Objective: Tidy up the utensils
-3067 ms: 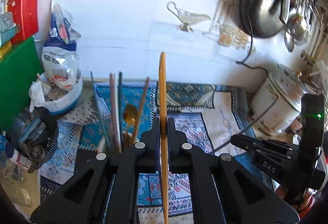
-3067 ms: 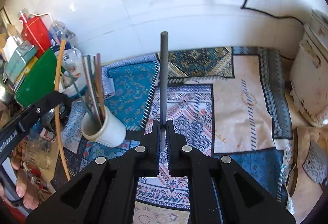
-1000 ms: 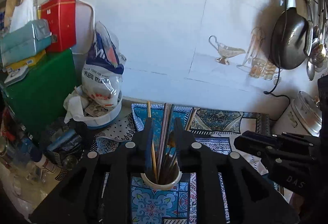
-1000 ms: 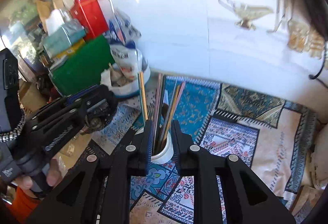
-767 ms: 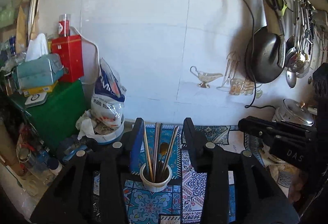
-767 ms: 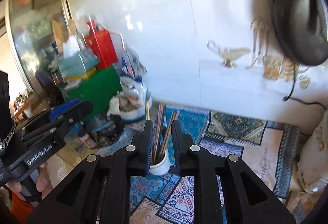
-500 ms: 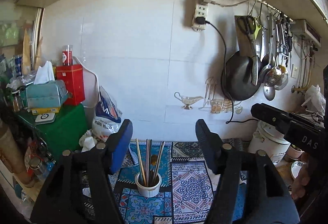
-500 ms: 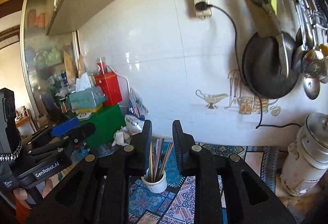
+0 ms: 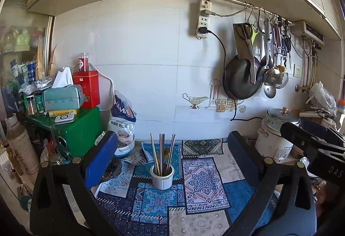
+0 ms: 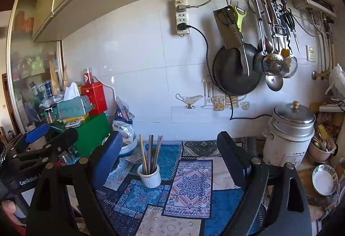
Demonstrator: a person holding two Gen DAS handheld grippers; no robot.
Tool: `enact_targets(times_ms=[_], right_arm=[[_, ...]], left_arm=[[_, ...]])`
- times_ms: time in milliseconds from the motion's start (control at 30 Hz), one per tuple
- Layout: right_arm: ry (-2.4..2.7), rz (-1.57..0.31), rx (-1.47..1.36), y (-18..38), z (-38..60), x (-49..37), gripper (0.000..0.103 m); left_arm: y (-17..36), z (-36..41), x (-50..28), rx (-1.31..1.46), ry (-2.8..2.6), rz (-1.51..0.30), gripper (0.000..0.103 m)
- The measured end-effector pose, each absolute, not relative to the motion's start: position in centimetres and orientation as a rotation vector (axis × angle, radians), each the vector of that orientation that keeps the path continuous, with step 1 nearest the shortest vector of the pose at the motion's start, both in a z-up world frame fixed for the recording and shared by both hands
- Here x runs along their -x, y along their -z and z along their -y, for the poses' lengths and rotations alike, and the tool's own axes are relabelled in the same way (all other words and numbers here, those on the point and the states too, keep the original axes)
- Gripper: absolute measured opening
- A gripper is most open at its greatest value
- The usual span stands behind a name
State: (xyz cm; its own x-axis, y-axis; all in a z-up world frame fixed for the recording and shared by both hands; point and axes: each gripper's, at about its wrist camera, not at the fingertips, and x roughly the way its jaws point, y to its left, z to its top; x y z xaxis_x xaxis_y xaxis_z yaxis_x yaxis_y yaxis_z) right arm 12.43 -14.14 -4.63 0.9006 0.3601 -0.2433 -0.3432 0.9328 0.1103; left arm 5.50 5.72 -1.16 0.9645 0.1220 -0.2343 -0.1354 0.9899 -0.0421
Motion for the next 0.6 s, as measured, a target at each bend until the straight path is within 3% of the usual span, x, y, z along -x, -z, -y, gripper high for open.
enact_targets(times_ms=[133,600], right_arm=[[-0.344,-0.283,-0.065,4.7,14.2,-11.4,0.095],[-0.318,-0.276,-0.055,4.7,14.2,-10.2,0.098]], left_arm=[[1.7,-5.7,-4.4,0.057,-0.125,-0.227,0.102],[2.0,-5.7,-4.0,0.057,-0.106,-0.227,0.102]])
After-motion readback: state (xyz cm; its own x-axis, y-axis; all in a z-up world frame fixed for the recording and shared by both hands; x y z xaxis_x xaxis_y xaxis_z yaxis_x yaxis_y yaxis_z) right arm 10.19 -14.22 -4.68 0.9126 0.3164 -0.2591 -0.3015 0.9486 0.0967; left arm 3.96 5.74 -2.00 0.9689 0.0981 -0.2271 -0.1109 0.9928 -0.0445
